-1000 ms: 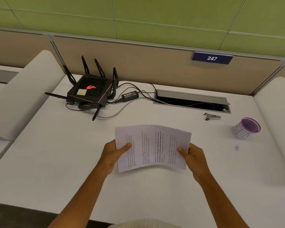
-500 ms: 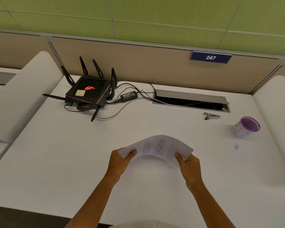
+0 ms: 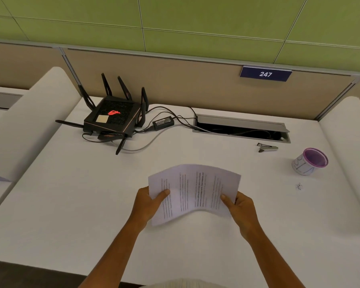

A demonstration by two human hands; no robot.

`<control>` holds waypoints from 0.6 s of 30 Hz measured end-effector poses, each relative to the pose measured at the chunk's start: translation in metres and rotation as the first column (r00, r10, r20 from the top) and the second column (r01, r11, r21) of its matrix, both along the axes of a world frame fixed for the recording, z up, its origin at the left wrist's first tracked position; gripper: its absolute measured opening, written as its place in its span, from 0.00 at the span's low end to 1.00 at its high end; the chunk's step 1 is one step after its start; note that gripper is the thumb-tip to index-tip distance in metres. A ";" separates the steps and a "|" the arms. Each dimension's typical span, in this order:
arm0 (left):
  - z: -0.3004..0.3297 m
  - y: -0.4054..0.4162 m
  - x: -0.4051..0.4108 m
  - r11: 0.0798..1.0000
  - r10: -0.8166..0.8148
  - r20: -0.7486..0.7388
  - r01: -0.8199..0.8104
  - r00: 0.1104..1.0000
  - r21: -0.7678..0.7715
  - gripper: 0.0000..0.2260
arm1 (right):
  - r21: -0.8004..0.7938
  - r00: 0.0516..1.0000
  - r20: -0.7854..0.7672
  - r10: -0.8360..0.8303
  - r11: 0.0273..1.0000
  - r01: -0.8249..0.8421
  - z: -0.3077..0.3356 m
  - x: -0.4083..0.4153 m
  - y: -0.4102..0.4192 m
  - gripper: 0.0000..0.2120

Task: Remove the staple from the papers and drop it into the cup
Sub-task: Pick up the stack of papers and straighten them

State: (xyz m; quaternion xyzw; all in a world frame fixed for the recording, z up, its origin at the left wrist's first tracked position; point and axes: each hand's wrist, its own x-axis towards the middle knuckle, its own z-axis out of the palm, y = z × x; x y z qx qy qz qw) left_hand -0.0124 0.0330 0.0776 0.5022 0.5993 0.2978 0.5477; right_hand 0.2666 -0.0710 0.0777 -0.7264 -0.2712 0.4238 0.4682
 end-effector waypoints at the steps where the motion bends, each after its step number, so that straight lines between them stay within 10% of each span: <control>1: 0.001 0.002 -0.002 1.000 -0.011 -0.009 0.011 1.000 -0.004 0.08 | 0.002 0.999 -0.037 0.030 1.000 -0.030 0.005 0.005 0.001 0.09; 7: 0.001 0.006 -0.021 0.993 0.093 0.071 -0.088 0.993 -0.075 0.08 | 0.033 0.912 -0.345 0.224 0.973 -0.227 0.027 0.024 0.004 0.18; 12: 0.001 -0.008 -0.021 0.955 0.277 0.284 -0.231 0.918 -0.185 0.16 | 0.133 0.747 -0.655 0.114 0.991 -0.035 0.029 0.007 0.001 0.21; 18: -0.002 -0.044 0.014 0.943 0.312 0.381 -0.235 0.870 -0.236 0.23 | 0.088 0.888 -0.456 0.061 0.996 -0.024 0.023 -0.047 0.009 0.16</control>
